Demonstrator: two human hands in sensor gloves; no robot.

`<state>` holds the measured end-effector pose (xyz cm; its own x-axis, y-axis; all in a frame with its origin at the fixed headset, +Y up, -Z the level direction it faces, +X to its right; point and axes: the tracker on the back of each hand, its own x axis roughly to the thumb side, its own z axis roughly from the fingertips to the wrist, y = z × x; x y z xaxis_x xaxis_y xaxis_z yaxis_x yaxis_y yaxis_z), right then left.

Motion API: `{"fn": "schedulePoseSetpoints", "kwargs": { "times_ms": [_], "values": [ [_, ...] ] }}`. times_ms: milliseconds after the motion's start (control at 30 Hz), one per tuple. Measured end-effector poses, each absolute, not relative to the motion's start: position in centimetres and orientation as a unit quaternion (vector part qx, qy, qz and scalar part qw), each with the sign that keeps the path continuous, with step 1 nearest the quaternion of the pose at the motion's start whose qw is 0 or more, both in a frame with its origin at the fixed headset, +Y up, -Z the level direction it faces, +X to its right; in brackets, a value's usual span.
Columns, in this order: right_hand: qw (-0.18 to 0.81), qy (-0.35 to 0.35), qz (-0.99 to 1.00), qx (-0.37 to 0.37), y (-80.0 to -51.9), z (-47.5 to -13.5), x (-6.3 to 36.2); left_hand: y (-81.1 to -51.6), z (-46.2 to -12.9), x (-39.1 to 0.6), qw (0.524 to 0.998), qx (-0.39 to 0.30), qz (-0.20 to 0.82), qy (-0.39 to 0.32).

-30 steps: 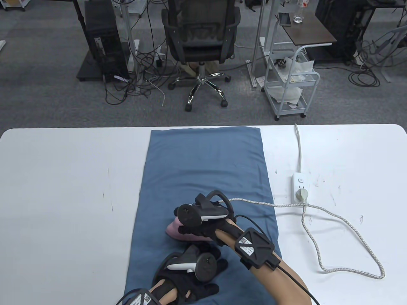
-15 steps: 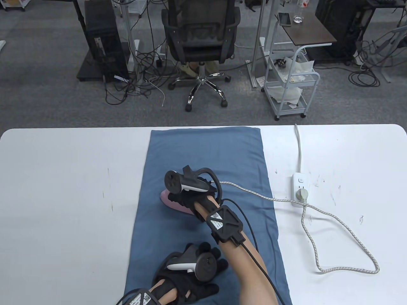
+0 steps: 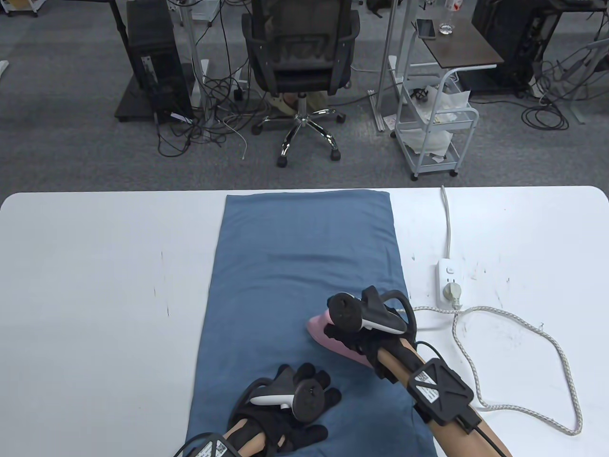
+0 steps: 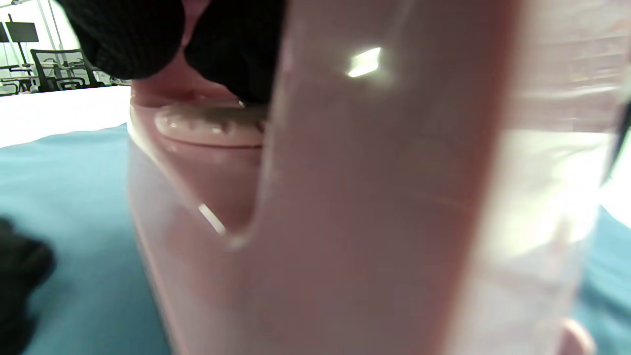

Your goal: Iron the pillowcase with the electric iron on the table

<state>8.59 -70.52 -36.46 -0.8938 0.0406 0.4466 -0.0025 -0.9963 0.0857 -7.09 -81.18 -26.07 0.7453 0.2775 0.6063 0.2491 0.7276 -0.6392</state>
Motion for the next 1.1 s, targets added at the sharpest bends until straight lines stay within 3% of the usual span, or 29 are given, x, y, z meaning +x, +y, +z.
{"fn": "schedulePoseSetpoints", "kwargs": {
  "times_ms": [233,633,833,1100],
  "values": [
    [-0.027,0.006,0.977,0.213,-72.5,-34.9,10.5,-81.2,-26.1,-7.1,0.858,-0.369,0.009,-0.357],
    [-0.084,-0.022,0.996,-0.016,-72.6,-43.2,16.8,-81.1,-26.1,-7.1,0.858,-0.369,0.010,-0.357],
    [-0.036,-0.027,0.998,-0.038,-72.6,-43.5,18.2,-81.1,-26.1,-7.1,0.858,-0.369,0.009,-0.357],
    [0.073,-0.096,0.993,0.011,-69.9,-40.6,19.2,-81.1,-26.1,-7.1,0.858,-0.369,0.010,-0.357]
  ]
}}
